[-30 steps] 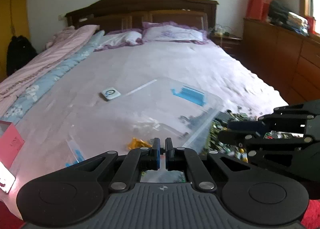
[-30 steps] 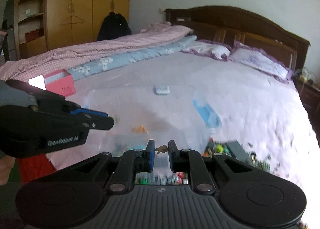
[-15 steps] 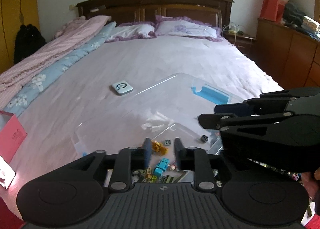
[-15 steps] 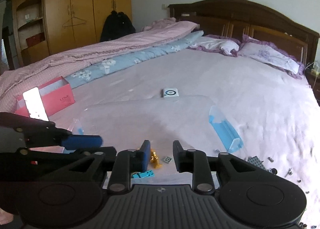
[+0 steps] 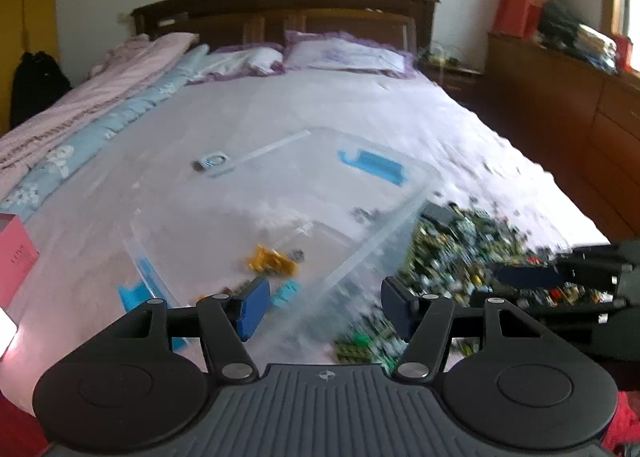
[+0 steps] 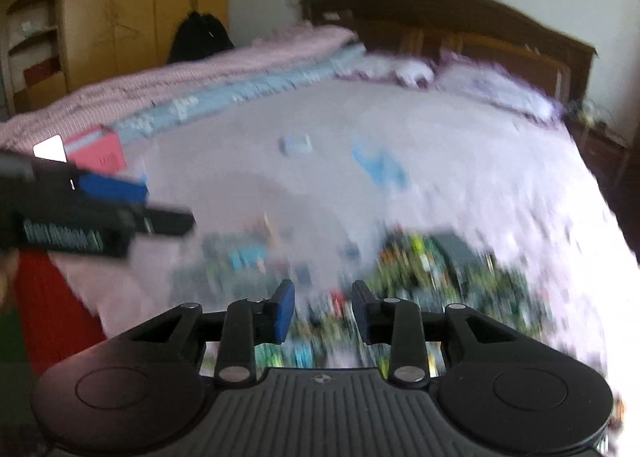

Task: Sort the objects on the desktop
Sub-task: 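Carry both pieces over the clear bin and open both tools to drop them, then bring both open tools back over the Lego pile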

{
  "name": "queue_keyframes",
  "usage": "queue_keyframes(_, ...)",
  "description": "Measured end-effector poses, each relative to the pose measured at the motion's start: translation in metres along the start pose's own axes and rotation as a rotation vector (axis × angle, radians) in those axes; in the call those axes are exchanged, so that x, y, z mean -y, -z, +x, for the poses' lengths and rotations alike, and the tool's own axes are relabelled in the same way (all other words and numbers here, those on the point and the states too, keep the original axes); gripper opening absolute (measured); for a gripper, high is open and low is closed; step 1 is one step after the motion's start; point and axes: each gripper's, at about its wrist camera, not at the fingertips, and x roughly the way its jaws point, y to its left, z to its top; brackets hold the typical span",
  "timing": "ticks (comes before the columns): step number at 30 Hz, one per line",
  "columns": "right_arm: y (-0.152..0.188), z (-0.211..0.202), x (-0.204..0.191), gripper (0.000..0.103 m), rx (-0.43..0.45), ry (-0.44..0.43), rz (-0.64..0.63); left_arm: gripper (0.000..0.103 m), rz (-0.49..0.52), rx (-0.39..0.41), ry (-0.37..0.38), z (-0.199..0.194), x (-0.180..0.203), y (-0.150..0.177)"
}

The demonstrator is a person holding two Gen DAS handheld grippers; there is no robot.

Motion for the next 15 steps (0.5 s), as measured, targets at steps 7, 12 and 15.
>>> queue_keyframes(7, 0.075, -0.010, 0.020, 0.030, -0.136, 0.023, 0.124, 0.065, 0.132, -0.002, 0.026, -0.010, 0.042, 0.030)
queue_keyframes(12, 0.104, -0.011, 0.014, 0.030, -0.170, 0.021, 0.152, 0.065, 0.161, -0.072, 0.071, 0.000, 0.061, 0.052)
queue_keyframes(15, 0.111, -0.015, 0.010, 0.030, -0.179, 0.020, 0.147, 0.065, 0.183, -0.118, 0.086, 0.010, 0.069, 0.066)
